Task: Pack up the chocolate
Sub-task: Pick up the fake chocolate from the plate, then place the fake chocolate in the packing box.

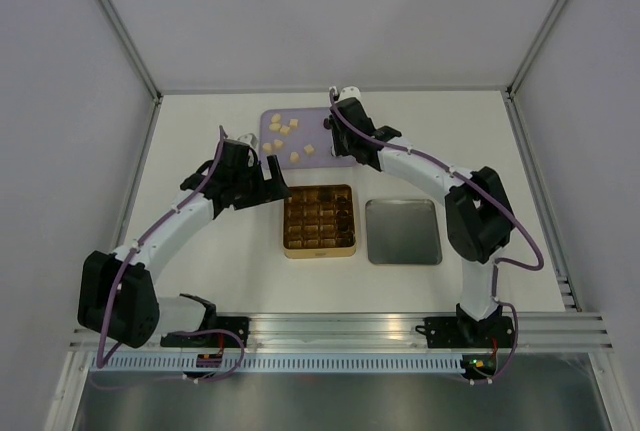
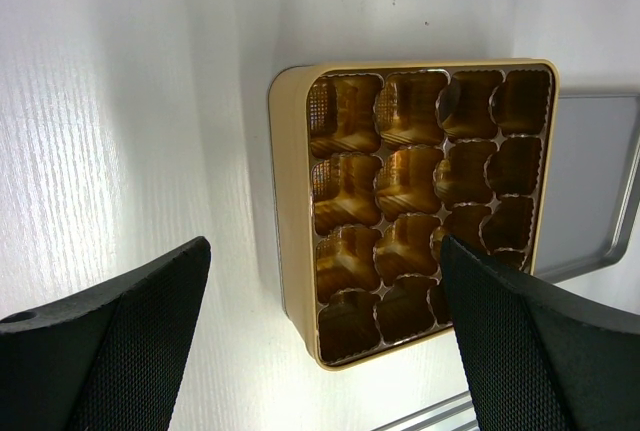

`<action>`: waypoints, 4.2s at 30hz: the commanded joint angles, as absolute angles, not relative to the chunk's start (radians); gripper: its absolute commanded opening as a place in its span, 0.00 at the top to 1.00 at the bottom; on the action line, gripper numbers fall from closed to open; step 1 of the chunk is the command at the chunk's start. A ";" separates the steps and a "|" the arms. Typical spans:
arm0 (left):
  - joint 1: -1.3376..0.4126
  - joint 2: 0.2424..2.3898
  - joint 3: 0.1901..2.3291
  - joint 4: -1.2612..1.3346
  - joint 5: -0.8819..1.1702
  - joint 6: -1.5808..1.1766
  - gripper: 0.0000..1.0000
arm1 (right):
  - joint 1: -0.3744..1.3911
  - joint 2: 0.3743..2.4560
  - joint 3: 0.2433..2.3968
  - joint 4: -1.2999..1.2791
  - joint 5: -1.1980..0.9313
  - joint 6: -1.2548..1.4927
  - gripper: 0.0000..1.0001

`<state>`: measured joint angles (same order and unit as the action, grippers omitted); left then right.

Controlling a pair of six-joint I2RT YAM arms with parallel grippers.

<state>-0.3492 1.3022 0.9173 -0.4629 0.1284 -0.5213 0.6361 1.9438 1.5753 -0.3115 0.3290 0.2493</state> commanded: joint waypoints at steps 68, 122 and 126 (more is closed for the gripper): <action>-0.344 1.310 0.951 -0.465 0.120 -0.506 0.00 | 0.811 1.467 1.283 -0.353 0.267 0.147 0.92; -0.344 1.259 0.922 -0.469 0.123 -0.517 0.00 | 1.111 1.494 1.282 -0.604 0.387 0.071 0.90; -0.344 1.256 0.920 -0.469 0.124 -0.517 0.00 | 1.111 1.505 1.285 -0.609 0.385 0.072 0.90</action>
